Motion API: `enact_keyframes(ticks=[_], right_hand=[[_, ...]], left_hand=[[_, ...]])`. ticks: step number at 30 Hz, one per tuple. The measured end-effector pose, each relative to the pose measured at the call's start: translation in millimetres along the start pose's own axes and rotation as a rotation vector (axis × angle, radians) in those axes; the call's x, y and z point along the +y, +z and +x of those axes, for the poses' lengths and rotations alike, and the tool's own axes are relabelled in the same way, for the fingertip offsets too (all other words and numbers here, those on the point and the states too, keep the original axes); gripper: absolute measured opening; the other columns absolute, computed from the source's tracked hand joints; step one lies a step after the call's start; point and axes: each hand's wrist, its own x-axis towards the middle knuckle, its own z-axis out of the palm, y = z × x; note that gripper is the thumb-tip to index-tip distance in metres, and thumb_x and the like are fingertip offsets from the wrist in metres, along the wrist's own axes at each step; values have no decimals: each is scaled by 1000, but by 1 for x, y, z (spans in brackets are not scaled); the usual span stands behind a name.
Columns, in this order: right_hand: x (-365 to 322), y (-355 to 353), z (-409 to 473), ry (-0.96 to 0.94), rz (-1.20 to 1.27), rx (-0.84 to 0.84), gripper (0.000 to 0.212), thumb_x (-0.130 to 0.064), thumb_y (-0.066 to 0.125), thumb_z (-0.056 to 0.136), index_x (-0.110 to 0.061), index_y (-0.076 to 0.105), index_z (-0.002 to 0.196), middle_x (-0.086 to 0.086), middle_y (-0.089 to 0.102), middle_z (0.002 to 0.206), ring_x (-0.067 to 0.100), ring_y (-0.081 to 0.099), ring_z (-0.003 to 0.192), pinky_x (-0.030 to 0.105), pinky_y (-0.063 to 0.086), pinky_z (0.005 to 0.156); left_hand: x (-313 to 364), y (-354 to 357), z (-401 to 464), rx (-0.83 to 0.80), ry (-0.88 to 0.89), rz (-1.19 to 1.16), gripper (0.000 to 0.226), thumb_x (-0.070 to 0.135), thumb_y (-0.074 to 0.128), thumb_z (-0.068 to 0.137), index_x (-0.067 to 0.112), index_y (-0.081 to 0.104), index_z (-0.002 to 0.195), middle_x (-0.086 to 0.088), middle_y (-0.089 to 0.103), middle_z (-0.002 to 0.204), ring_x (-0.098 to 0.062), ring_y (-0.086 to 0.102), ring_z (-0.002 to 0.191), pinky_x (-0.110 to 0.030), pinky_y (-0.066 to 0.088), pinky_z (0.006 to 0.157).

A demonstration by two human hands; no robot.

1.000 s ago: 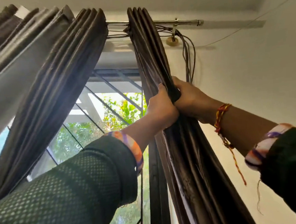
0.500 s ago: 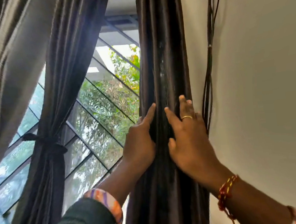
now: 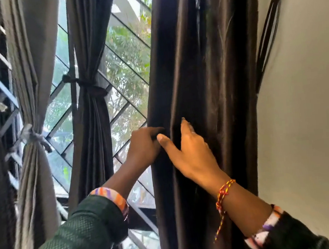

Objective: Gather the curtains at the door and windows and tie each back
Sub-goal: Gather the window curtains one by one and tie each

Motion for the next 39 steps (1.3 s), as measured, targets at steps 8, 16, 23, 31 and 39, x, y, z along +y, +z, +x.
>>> enact_keyframes(ticks=[8,16,23,31,39], right_hand=[[59,30,-45,106,-59,16,92,-1,48,85,-17,-19,146,13,20,155,33,44,129,35,40,101],[72,42,-101,-12,-160,-230,76,-23,42,93,-16,-9,149,8,8,158,28,41,132,39,41,101],[81,4,-81,-199,-177,488,73,-21,53,85,-7,15,147,20,13,154,30,0,145,39,7,117],[86,1,-53,89,-5,256,81,-9,52,92,-12,-5,149,15,60,120,25,65,93,36,54,86],[77,27,-79,59,108,45,78,0,45,91,-30,1,149,16,65,112,31,65,98,45,50,94]], left_hand=[[8,36,-53,37,-149,-260,34,20,56,88,4,62,117,-11,66,116,-18,59,110,-15,39,87],[39,68,-66,179,-129,-173,30,14,55,88,10,56,58,-4,55,50,-13,50,47,-21,36,49],[17,66,-67,287,-60,49,19,1,46,89,-11,59,82,-34,63,79,-46,57,74,-30,19,58],[20,68,-73,297,32,69,21,3,46,90,-9,56,76,-29,58,67,-35,50,58,-23,14,54],[21,71,-74,255,41,-45,25,10,44,94,8,49,69,-2,44,54,-19,40,48,-25,25,53]])
